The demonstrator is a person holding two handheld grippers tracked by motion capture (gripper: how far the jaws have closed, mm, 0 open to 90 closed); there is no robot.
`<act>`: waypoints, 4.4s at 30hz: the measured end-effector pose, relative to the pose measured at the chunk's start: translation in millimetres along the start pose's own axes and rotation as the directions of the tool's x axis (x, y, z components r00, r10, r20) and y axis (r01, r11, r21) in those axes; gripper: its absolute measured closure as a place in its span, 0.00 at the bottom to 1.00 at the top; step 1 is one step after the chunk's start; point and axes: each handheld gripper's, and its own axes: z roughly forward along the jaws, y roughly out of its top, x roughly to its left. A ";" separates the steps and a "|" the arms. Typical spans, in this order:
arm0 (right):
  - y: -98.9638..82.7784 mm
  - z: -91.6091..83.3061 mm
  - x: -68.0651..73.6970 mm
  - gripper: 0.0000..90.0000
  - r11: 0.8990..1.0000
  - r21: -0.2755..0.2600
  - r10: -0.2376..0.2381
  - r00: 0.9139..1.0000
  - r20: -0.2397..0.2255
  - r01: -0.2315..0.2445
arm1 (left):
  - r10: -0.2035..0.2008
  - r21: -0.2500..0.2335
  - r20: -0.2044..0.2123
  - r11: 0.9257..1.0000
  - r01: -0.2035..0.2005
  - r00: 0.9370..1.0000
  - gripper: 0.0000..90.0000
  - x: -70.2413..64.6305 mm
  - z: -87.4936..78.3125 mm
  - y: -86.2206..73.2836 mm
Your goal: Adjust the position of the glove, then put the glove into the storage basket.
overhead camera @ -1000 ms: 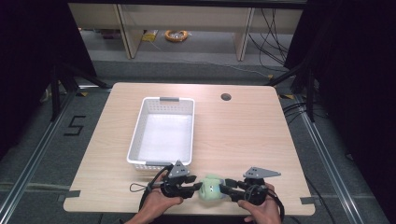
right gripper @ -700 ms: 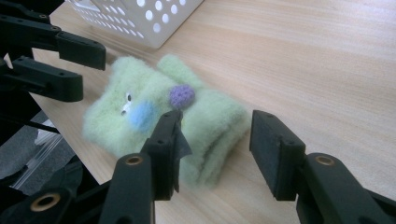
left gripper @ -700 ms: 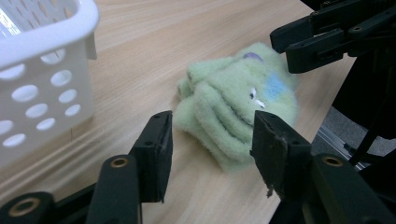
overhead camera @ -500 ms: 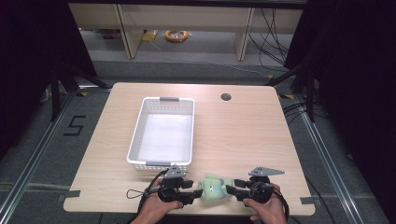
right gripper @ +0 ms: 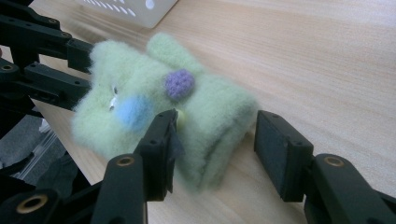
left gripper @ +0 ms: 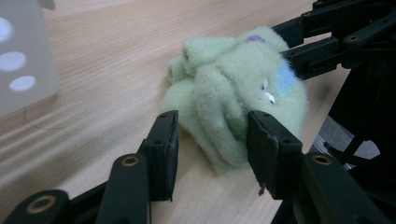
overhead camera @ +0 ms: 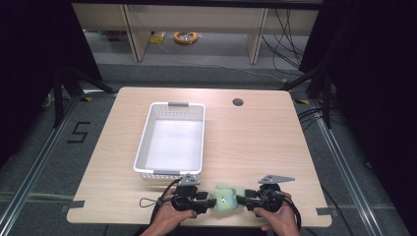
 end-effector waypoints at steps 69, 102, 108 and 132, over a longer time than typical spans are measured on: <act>-2.0 -2.3 10.8 0.81 0.998 -0.053 0.023 0.989 -0.149 -0.031 | 0.022 0.019 0.098 1.000 -0.024 0.995 0.88 -0.2 -7.9 4.6; 78.4 -19.5 49.5 0.81 0.986 -0.135 -0.123 0.976 -0.179 0.099 | 0.073 -0.084 0.050 0.994 -0.068 0.996 0.87 10.6 -81.4 56.9; 92.1 -13.6 51.4 0.81 0.986 -0.132 -0.123 0.974 -0.190 0.098 | 0.047 -0.081 0.040 0.996 -0.044 0.998 0.87 19.8 -87.5 63.6; 174.9 57.3 72.0 0.81 0.995 -0.042 -0.094 0.974 -0.204 0.087 | -0.084 -0.037 -0.063 0.996 0.082 0.994 0.86 101.0 -127.0 95.0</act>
